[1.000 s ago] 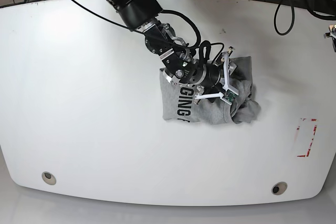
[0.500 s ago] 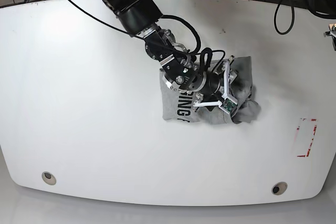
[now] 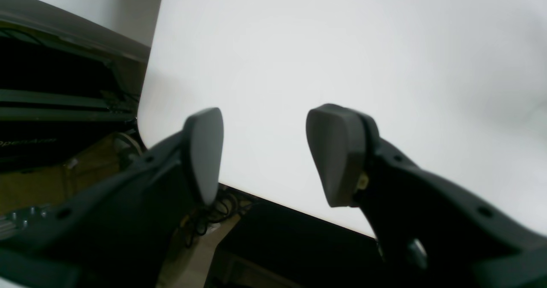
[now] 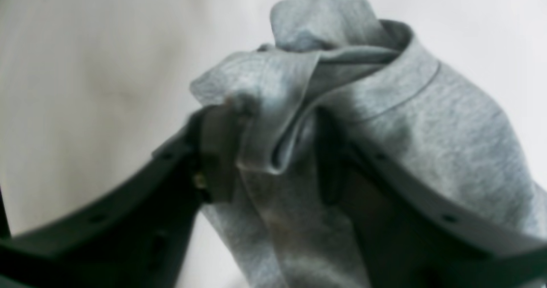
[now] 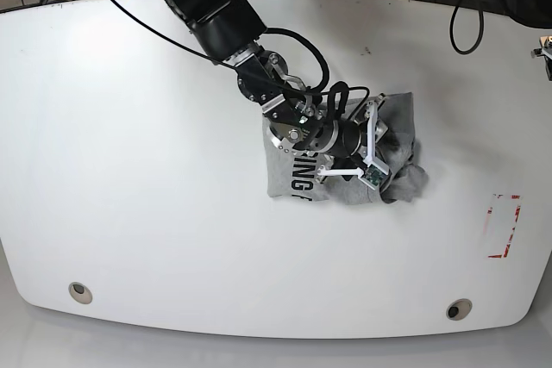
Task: Fold the T-shirt properly
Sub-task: 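Press the folded bundle down with the right gripper, then drag the bundle with the right gripper and release it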
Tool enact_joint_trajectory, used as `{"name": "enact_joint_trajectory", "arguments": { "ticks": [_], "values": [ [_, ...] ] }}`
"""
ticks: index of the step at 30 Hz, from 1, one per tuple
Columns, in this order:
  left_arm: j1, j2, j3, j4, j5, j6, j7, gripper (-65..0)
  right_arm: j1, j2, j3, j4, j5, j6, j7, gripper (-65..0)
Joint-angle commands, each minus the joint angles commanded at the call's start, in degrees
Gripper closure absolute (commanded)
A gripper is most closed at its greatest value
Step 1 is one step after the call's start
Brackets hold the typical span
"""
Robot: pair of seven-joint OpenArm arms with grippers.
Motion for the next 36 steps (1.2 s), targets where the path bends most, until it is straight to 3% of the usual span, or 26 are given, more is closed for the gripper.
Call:
{"name": "enact_joint_trajectory", "arguments": {
  "ticks": [2, 11, 23, 36],
  "values": [
    [0.0, -0.1, 0.0, 0.0, 0.0, 0.0, 0.0, -33.9, 0.0, 0.0, -0.1, 0.0, 0.0, 0.0, -0.2, 0.0],
    [-0.3, -0.2, 0.0, 0.0, 0.0, 0.0, 0.0, -33.9, -2.0, 0.0, -2.4, 4.7, -0.1, -0.09, -0.5, 0.0],
    [-0.3, -0.2, 0.1, 0.0, 0.1, 0.0, 0.0, -33.9, -3.6, 0.0, -2.4, 18.7, -0.1, 0.0, -8.8, 0.0],
    [-0.1, -0.3, 2.5, 0.0, 0.3, 0.0, 0.0, -33.9, -4.7, 0.0, -2.5, 26.8, 0.1, 0.44, -13.5, 0.0]
  ]
}}
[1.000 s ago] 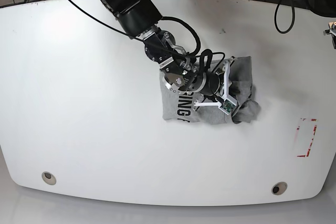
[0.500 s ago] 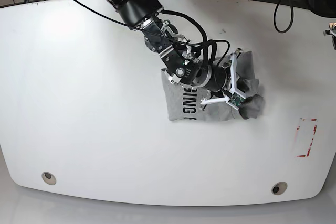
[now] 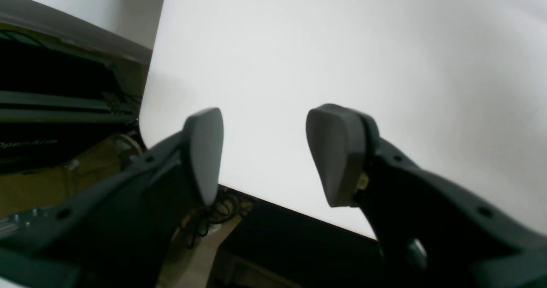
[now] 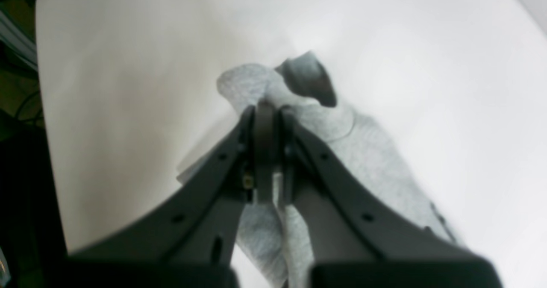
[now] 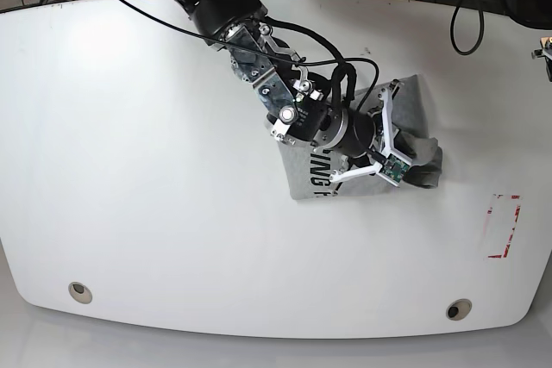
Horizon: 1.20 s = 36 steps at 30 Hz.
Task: Fold the T-shirt properly
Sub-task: 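Drag the bundle with the right gripper and release it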
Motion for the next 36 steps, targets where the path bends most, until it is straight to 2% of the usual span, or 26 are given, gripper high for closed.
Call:
{"name": "enact_joint_trajectory", "arguments": {
  "ticks": [4, 8, 13, 21, 26, 29, 34, 36],
  "values": [
    [0.0, 0.0, 1.2, 0.0, 0.0, 0.0, -0.4, -33.9, -0.4, 0.0, 0.0, 0.8, 0.2, 0.0, -0.2, 0.0],
    [0.1, 0.3, 2.5, 0.0, 0.1, 0.0, -2.3, -33.9, -1.1, 0.0, 0.3, 3.1, 3.7, 0.0, -0.4, 0.0],
    [0.1, 0.3, 4.0, 0.0, 0.2, 0.0, -2.3, -33.9, -1.6, 0.4, 0.1, 4.4, 6.9, -0.18, -0.4, 0.0],
    [0.1, 0.3, 4.0, 0.0, 0.2, 0.0, -2.3, -33.9, -4.9, 0.5, -0.3, 5.9, 7.6, 0.0, -0.4, 0.0],
    [0.1, 0.3, 4.0, 0.0, 0.2, 0.0, -2.3, -33.9, -6.0, 1.0, -3.5, 4.9, 7.3, -0.35, -0.4, -1.4],
    [0.1, 0.3, 4.1, -0.1, 0.2, 0.0, -2.3, -33.9, -6.2, 1.8, -6.1, 2.8, 7.3, -0.53, -0.4, -9.5],
    [-0.1, 0.4, 5.1, -0.8, 0.2, 0.0, -2.3, -33.9, -6.2, 1.7, -9.7, -1.4, 7.3, -0.7, -0.1, -29.5],
    [-0.2, 0.4, 5.9, -1.8, 0.2, 0.0, -2.4, -33.9, -6.2, 1.7, -10.4, -2.4, 7.3, -1.58, 0.0, -36.1]
  ]
}}
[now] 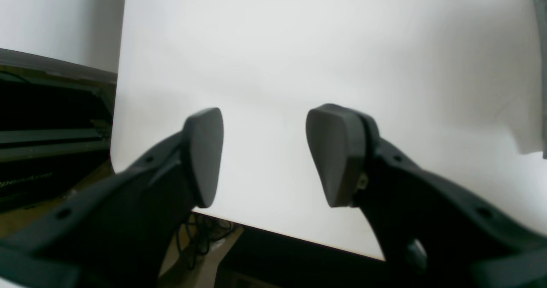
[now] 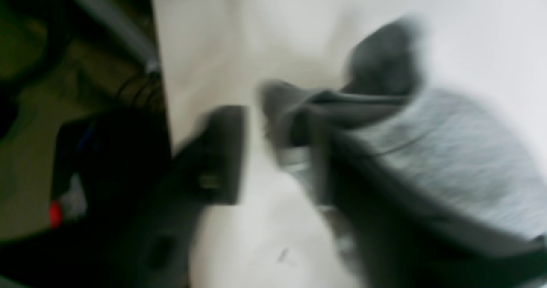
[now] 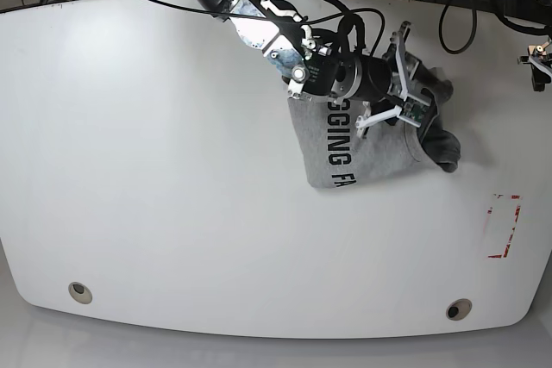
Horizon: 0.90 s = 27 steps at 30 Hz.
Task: Fold the T-shirt properly
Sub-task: 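Drag the bundle with the right gripper and release it, then grasp the lettered bundle edge with both grippers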
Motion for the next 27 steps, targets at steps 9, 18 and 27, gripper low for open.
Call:
{"name": "enact_joint_trajectory", "arguments": {
  "ticks": [9, 18, 27],
  "values": [
    [-0.1, 0.0, 0.6, -2.4, -0.3, 0.0, 0.0, -33.9, -0.4, 3.9, -0.4, 4.0, 0.4, -2.37, 0.0, -36.8],
    [-0.6, 1.9, 3.3, 3.5, -2.5, 0.0, 0.0, -33.9, -0.7, 7.5, 9.1, 9.2, 0.5, -2.2, 0.0, -31.5],
    [-1.2, 6.5, 14.1, 13.5, -8.9, 0.0, 0.2, -33.9, 2.7, 7.6, 21.0, 5.1, 0.2, -1.67, 0.1, -21.7]
  ]
}}
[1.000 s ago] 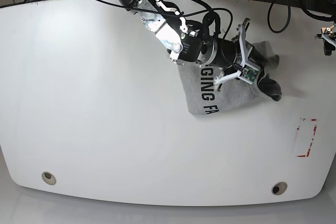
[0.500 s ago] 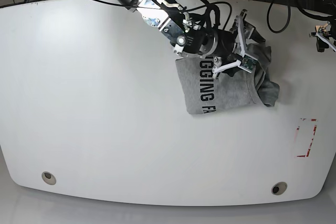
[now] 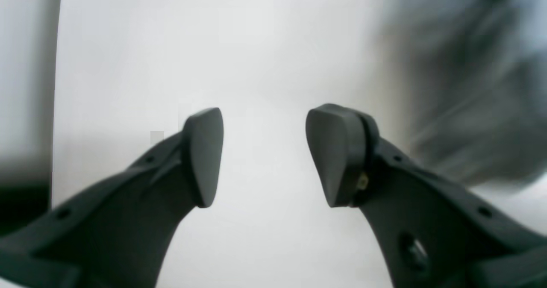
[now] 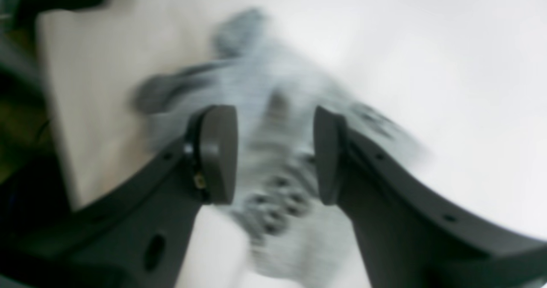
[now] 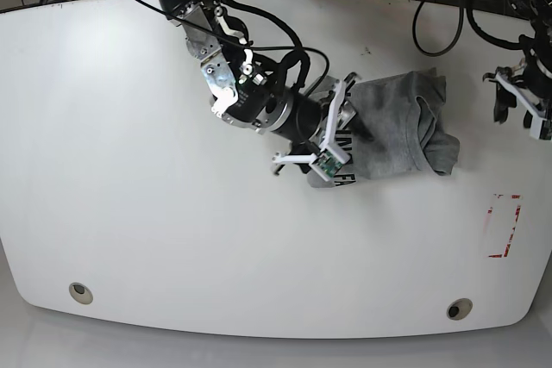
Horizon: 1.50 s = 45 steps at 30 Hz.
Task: Fold the T-shirt properly
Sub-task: 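Grasp the lettered bundle edge with both grippers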
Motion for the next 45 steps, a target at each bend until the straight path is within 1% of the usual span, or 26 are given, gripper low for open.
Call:
{"name": "enact_joint_trajectory", "arguments": {
  "ticks": [1, 2, 4, 6, 9, 10, 11, 16, 17, 21, 22, 24, 27, 28, 29, 30, 31, 34, 39, 42, 45],
  "values": [
    [0.0, 0.4, 0.9, 0.3, 0.0, 0.0, 0.0, -33.9, 0.6, 0.0, 0.1, -0.9, -0.1, 0.35, 0.0, -20.9],
    [0.0, 0.9, 2.3, 0.5, 0.0, 0.0, 0.0, -33.9, 1.7, 0.0, 0.2, -2.4, -0.1, 1.14, 0.0, -20.0],
    [0.0, 1.7, 4.5, 0.6, 0.0, 0.0, 0.0, -33.9, 3.5, 0.0, 0.2, -5.6, -0.2, 2.11, 0.4, -18.2],
    [0.2, 2.2, 6.9, 0.6, 0.0, 0.0, 0.0, -33.9, 5.2, 0.0, 0.1, -9.0, -0.2, 2.55, 2.0, -16.5],
    [0.4, 3.1, 10.7, 0.5, 0.0, 0.0, 0.0, -33.9, 7.0, 0.0, -0.1, -14.4, -0.2, 2.55, 5.5, -14.4],
    [0.4, 3.2, 11.2, 0.5, 0.0, 0.0, 0.0, -33.9, 7.2, 0.0, -0.1, -15.1, -0.2, 2.55, 5.9, -14.1],
    [0.4, 3.3, 12.5, 0.4, 0.1, 0.0, 0.0, -33.9, 8.0, -0.1, -0.1, -17.8, -0.2, 2.55, 7.6, -13.3],
    [2.1, 3.3, 15.5, 0.3, 0.3, 0.0, 0.0, -33.2, 10.4, -0.4, -0.2, -27.3, -0.2, 2.55, 14.1, -13.0],
    [2.1, 3.3, 15.7, 0.0, 0.4, 0.0, 0.0, -32.4, 10.7, -0.4, -0.2, -28.7, -0.2, 2.55, 15.1, -13.0],
    [1.9, 3.1, 16.1, -3.6, 0.4, 0.0, -0.2, -25.0, 11.7, 0.2, -2.2, -35.4, -0.2, 2.55, 20.7, -12.8],
    [1.9, 3.0, 16.2, -4.7, 0.6, 0.0, -0.2, -24.2, 11.9, 0.6, -2.5, -36.2, -0.2, 2.55, 21.5, -12.8],
    [1.5, 2.5, 16.4, -8.5, 2.8, 0.0, -0.2, -23.3, 12.0, 3.1, -3.5, -37.8, -0.2, 2.64, 22.9, -12.8],
    [-1.2, 1.5, 16.7, -13.3, 6.4, 0.0, -0.2, -23.3, 11.7, 5.2, -4.7, -38.2, -0.1, 2.64, 23.9, -12.4],
    [-2.8, 1.1, 17.7, -16.2, 8.2, 0.0, -0.3, -23.3, 10.6, 6.2, -4.8, -38.0, 0.2, 2.64, 24.1, -11.6],
    [-3.3, 1.1, 18.1, -17.1, 8.8, 0.0, -0.3, -23.3, 10.2, 6.7, -4.8, -38.0, 0.2, 2.64, 24.2, -11.3],
    [-4.3, 0.7, 19.3, -18.9, 10.1, 0.0, -0.3, -23.3, 9.1, 8.0, -4.5, -37.9, 0.3, 2.64, 24.4, -10.8],
    [-5.0, 0.0, 20.2, -19.3, 10.7, 0.0, -0.3, -23.3, 8.4, 8.6, -4.0, -37.5, 0.3, 2.64, 24.4, -10.3],
    [-6.8, -1.4, 22.9, -19.3, 10.8, 0.0, -0.3, -23.3, 5.8, 10.6, -2.5, -35.3, 0.3, 2.64, 24.4, -10.1],
    [-10.3, -1.8, 28.4, -19.2, 10.9, 0.0, -0.1, -23.3, 0.1, 13.8, 0.5, -29.9, 0.3, 2.64, 24.1, -10.1],
    [-12.6, -1.9, 30.7, -19.0, 10.9, 0.0, 0.0, -23.3, -4.3, 14.8, 3.3, -24.7, 0.4, 2.64, 23.7, -10.3],
    [-14.9, -1.8, 31.4, -16.5, 10.9, 0.0, 0.0, -23.5, -7.4, 14.9, 5.7, -19.2, 0.4, 2.55, 21.5, -10.5]
  ]
}}
